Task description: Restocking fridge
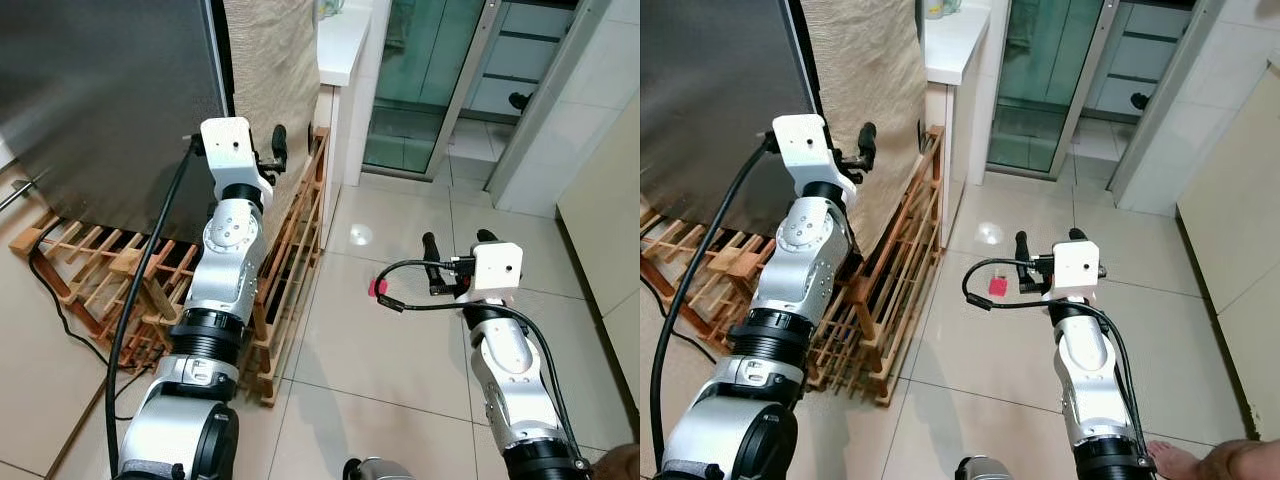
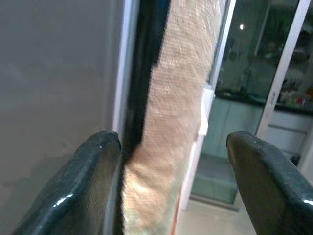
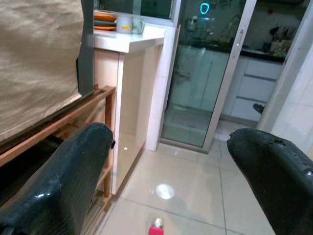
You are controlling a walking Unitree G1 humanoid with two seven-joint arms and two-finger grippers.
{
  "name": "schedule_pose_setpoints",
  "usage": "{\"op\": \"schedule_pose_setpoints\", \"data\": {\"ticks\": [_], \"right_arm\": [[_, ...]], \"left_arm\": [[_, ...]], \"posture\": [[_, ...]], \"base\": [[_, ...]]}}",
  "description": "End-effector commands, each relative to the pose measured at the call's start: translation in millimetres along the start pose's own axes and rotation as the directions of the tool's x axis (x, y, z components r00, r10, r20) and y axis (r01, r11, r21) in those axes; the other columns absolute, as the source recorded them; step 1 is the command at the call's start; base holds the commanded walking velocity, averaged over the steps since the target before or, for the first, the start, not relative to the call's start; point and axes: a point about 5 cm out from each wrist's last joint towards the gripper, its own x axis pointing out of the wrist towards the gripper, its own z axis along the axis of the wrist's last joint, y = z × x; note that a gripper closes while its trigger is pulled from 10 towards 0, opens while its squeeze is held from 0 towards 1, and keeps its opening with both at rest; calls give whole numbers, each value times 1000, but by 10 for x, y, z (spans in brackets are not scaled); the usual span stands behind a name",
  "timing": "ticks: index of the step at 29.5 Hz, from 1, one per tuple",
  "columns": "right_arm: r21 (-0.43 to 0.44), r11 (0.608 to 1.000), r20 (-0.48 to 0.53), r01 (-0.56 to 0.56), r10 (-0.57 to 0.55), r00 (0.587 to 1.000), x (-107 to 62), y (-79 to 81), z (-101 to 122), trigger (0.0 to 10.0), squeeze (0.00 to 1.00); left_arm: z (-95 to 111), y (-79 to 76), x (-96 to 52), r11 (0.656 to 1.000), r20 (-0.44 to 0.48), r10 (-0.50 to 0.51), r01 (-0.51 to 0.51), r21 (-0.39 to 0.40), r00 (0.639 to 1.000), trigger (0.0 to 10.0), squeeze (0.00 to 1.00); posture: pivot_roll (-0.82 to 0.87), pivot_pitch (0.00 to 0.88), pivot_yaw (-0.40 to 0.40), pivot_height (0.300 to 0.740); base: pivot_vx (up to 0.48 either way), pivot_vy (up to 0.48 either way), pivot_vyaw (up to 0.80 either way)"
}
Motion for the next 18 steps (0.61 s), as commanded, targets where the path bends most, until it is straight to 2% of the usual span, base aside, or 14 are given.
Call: {"op": "schedule_pose_setpoints", "data": {"ticks": [1,7,16,18], "right_arm": [[-9,1000,15,-7,7,1000,21,-4,49,10000,0],[-6,1000,14,-9,9,1000,23,3,53,10000,0],[-6,1000,6,-10,10,1000,2,1,35,10000,0],[-7,1000,3,-14,14,1000,9,6,35,10000,0]], "left_arm": [[81,-48,23,1000,37,-4,3,18,999,10000,0],[35,-67,38,1000,3,11,-11,-18,1000,10000,0],[-18,-189,69,999,-17,-27,26,-28,1000,10000,0],[-56,-261,105,998,-45,-42,40,-46,998,10000,0]], "posture": [[-174,0,-9,740],[-177,0,-6,740],[-184,0,0,740],[-186,0,1,740]], "base": [[0,0,0],[0,0,0],[0,0,0],[0,0,0]]}}
